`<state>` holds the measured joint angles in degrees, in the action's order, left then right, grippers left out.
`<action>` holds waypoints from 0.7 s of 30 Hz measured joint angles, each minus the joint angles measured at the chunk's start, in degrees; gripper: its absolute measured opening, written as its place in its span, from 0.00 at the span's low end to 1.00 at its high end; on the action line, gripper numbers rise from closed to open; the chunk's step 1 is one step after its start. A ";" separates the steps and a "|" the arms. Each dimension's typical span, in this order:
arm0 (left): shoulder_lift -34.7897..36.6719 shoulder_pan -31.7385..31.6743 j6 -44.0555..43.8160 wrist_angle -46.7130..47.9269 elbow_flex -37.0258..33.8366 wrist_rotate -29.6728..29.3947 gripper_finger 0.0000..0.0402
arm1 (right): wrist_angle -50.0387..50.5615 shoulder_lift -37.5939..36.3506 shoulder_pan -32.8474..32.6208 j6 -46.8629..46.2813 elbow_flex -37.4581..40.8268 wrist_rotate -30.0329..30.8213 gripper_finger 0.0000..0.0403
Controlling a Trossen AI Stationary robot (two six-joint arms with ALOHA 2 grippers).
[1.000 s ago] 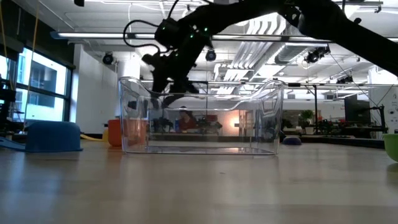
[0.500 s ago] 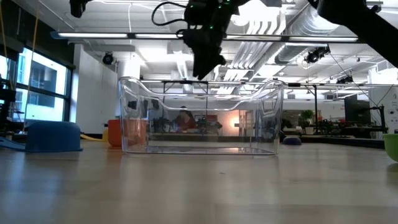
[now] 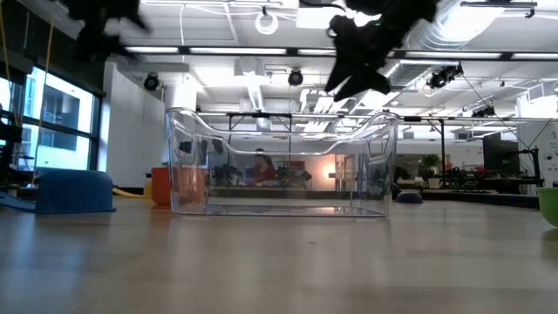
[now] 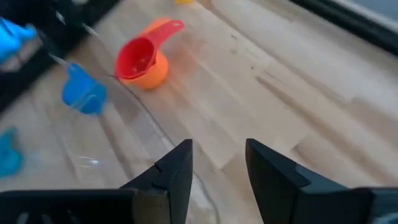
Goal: Nest measuring cups in basket
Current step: Stack the blue measuring cup on top of the red measuring cup
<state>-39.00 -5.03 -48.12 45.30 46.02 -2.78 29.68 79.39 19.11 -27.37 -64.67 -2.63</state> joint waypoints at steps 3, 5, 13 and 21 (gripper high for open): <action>-5.25 0.36 -5.21 15.62 -0.37 5.27 0.54 | -5.22 -5.91 -0.83 -5.02 6.67 1.57 0.34; -7.91 2.37 -8.78 23.28 -1.66 6.30 0.54 | -6.01 -8.25 -1.26 -7.09 9.79 2.48 0.34; -10.16 14.15 -31.46 23.83 -4.94 1.85 0.54 | -6.32 -10.48 -3.09 -8.20 14.06 1.97 0.34; -19.03 22.79 -37.32 23.81 -5.03 -1.98 0.54 | -7.88 -10.48 -3.40 -4.30 14.06 2.58 0.34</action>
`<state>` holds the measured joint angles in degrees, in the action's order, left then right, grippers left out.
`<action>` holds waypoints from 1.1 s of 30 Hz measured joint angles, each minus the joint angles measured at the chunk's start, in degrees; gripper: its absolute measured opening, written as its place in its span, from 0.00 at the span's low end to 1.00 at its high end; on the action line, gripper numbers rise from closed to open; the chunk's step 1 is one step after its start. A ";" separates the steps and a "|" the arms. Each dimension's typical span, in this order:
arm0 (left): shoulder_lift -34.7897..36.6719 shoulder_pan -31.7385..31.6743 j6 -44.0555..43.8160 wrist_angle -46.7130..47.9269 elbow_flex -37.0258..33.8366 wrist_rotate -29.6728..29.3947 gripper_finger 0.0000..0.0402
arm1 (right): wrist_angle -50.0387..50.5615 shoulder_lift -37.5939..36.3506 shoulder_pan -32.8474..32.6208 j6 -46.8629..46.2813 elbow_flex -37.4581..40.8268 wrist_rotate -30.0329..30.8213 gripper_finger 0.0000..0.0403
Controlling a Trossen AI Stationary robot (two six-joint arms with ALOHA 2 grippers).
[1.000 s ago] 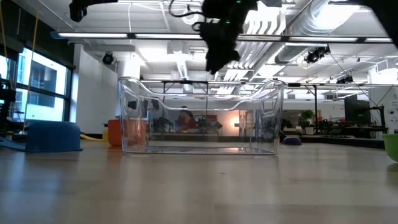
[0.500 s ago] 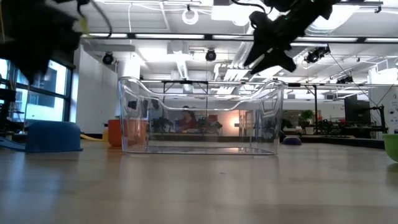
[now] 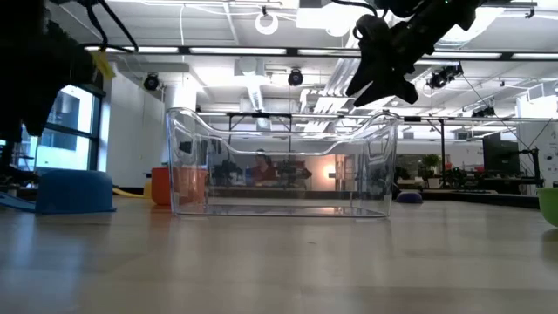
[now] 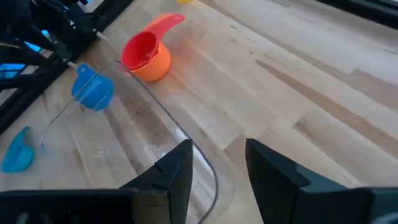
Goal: Nest measuring cups in basket
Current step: Stack the blue measuring cup on top of the red measuring cup
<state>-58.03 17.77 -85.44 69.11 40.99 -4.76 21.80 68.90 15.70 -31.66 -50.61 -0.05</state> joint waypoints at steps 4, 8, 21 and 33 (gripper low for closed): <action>-5.56 2.80 3.39 -0.45 0.01 0.02 0.54 | 0.10 0.00 0.00 0.71 -0.02 -0.02 0.34; -11.09 4.12 7.77 -0.31 0.00 -3.04 0.54 | 0.15 0.11 0.00 1.08 -0.04 0.90 0.34; -23.61 3.64 5.84 -0.57 -0.66 -10.50 0.03 | 0.09 0.13 0.00 0.64 -0.08 1.53 0.34; -29.87 5.72 5.09 -0.41 -0.61 -11.31 0.00 | 0.13 0.13 0.00 -0.43 -0.08 1.79 0.34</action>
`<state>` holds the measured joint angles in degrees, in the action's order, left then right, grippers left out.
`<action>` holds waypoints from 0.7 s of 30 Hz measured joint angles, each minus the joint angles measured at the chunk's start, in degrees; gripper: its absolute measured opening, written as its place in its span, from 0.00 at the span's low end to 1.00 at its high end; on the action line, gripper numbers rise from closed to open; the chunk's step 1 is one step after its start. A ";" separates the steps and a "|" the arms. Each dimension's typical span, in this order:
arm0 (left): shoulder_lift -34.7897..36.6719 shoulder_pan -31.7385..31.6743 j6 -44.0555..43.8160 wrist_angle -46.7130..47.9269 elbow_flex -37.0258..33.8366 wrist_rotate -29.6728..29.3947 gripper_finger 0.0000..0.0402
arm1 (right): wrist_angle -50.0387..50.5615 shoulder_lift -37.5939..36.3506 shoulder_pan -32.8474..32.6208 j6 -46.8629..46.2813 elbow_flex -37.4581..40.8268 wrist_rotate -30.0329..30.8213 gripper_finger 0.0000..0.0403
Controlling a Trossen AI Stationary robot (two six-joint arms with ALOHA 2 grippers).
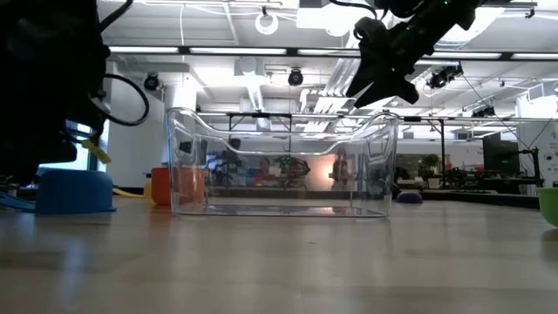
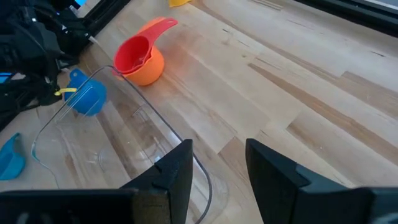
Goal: Nest measuring cups in basket
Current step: Stack the blue measuring cup on top of the red measuring cup
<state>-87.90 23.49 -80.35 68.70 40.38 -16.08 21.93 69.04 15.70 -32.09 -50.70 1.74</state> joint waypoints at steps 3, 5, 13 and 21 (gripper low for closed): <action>-2.59 1.07 -0.02 -0.03 -0.02 -0.09 0.00 | 0.00 0.00 0.00 0.00 0.00 0.00 0.34; -4.20 1.46 -0.42 -0.03 0.00 -0.32 0.00 | -0.02 0.00 0.00 0.00 0.00 0.29 0.34; -7.87 1.86 0.76 -5.40 -0.04 4.18 0.00 | -0.02 0.00 -0.02 -0.46 0.00 1.22 0.34; -7.69 5.02 -3.02 -8.16 3.94 11.29 0.00 | -0.02 0.00 -0.02 -0.46 0.00 1.28 0.34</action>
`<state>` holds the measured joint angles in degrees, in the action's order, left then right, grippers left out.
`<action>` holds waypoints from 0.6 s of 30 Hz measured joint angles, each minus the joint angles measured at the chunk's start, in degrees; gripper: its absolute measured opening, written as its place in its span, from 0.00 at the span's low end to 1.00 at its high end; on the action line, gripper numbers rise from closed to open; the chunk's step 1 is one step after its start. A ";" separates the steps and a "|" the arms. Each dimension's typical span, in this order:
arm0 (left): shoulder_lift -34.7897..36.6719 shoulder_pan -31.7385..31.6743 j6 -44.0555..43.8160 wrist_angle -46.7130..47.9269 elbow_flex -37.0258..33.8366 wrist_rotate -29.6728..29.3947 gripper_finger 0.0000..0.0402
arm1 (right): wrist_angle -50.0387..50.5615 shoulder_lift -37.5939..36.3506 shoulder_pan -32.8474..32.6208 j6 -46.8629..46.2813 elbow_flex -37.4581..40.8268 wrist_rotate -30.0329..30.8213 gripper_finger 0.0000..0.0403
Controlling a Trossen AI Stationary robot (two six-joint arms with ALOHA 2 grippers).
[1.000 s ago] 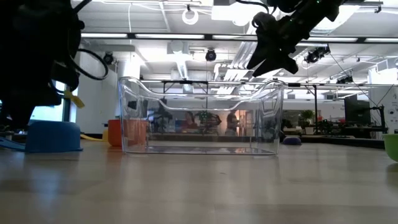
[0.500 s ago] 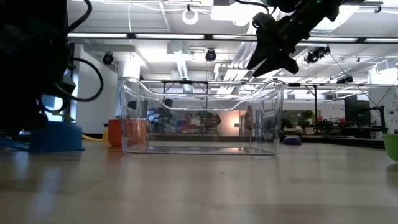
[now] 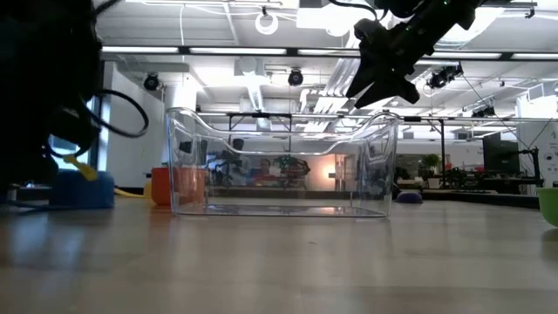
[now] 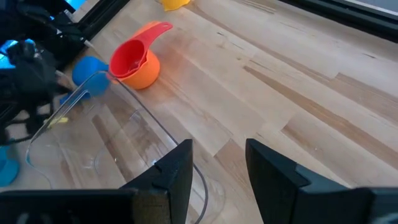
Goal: Nest measuring cups in basket
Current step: Stack the blue measuring cup on top of the red measuring cup
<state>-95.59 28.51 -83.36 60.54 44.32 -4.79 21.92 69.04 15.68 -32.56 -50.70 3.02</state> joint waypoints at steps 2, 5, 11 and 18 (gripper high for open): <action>0.00 0.94 -0.41 -1.12 1.82 0.51 0.00 | 0.02 0.00 0.00 0.01 0.00 0.66 0.34; 0.02 1.34 0.48 0.80 3.57 -0.17 0.00 | 0.00 0.00 0.00 0.00 0.00 1.51 0.34; 6.30 1.27 -0.41 14.63 7.22 -3.73 0.00 | 0.00 0.02 0.00 0.44 0.00 1.45 0.34; 22.64 5.63 2.31 10.16 6.85 -8.56 0.00 | 0.08 0.02 0.00 0.38 -0.02 1.32 0.34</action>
<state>-72.95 34.14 -81.05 70.69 51.17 -13.35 22.00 69.06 15.68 -32.18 -50.72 4.34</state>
